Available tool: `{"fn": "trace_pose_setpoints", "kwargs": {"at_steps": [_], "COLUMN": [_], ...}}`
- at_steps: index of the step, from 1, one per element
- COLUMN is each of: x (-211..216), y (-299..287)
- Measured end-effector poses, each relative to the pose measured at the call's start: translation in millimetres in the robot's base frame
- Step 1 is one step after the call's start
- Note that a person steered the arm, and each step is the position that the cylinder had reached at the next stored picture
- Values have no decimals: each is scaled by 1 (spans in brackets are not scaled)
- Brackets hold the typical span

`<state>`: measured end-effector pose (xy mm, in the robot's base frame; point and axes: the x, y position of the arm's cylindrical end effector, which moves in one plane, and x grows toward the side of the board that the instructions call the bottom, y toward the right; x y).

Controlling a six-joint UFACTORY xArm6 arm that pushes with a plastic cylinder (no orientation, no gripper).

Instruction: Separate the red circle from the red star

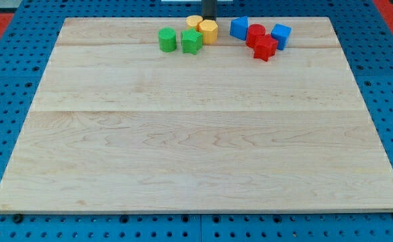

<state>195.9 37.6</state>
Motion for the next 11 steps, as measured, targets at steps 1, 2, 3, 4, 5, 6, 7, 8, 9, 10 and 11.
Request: {"fn": "trace_pose_setpoints", "kwargs": {"at_steps": [1,2,3,4,5,6,7,8,9,10,11], "x": [0,9,23,18,-4,6,35,69,106,111,69], "y": [50,37,24,38,43,100,107,77,74,71,123]}}
